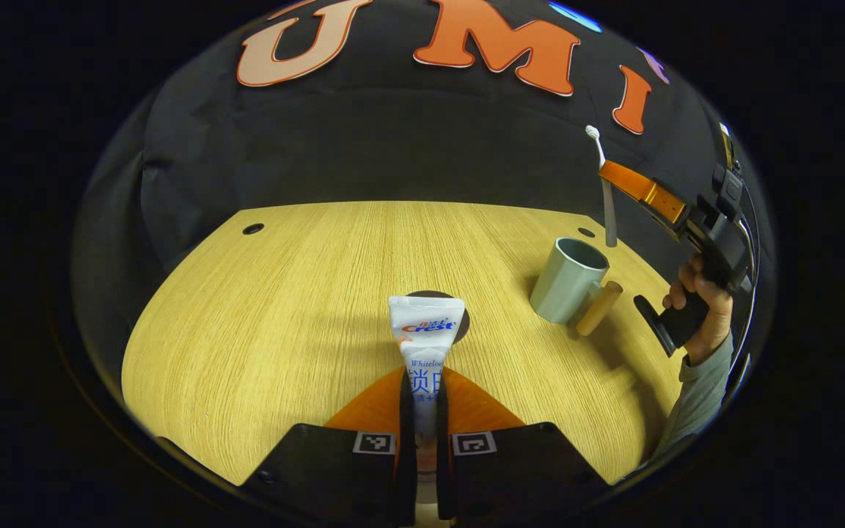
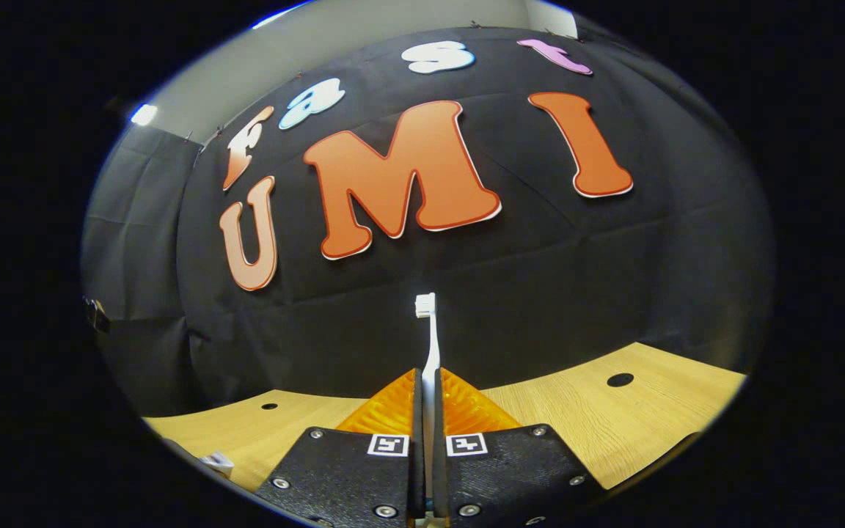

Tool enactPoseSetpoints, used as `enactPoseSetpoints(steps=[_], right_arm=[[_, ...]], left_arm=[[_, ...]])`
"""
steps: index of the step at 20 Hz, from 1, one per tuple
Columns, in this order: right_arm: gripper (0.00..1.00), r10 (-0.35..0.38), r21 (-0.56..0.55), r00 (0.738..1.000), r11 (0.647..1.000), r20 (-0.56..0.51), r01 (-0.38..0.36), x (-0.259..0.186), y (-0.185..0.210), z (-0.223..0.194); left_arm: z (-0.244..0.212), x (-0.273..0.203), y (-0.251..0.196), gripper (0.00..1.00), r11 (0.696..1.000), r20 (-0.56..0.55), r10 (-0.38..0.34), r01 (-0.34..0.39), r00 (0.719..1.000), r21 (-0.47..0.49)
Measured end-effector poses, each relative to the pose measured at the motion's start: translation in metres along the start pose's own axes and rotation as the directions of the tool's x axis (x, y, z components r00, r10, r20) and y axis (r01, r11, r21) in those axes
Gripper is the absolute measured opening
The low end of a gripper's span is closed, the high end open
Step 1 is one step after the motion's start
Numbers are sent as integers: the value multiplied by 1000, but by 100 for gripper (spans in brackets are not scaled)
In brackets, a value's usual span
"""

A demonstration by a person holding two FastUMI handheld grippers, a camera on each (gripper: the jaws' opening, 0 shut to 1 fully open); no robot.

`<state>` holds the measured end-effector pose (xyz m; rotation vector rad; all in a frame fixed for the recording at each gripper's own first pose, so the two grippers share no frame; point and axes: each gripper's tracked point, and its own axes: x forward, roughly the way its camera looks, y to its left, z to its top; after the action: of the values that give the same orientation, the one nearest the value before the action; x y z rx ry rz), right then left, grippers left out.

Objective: Put the toothbrush and toothpaste on the desktop into the cup, then pick up the cup and place it on the coaster on the desktop.

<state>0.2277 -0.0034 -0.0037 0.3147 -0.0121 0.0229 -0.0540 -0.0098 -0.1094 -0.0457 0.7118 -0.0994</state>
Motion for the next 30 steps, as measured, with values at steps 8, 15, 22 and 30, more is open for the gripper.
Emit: enactPoseSetpoints(steps=[8,15,22,30], right_arm=[[5,71,-5,996,997,-55,-72,6,4,-31],[5,82,-104,996,991,-43,-87,0,10,-43],[7,59,-127,998,990,-28,-62,-13,6,-40],[8,44,-129,997,990,-61,-52,-37,0,-39]], left_arm=[[12,-11,-2,14,1000,21,27,-27,999,-2],[49,-33,-14,14,1000,92,-2,3,996,-2],[73,-19,-31,14,999,156,-34,31,987,19],[95,3,-39,14,997,183,-69,65,981,31]])
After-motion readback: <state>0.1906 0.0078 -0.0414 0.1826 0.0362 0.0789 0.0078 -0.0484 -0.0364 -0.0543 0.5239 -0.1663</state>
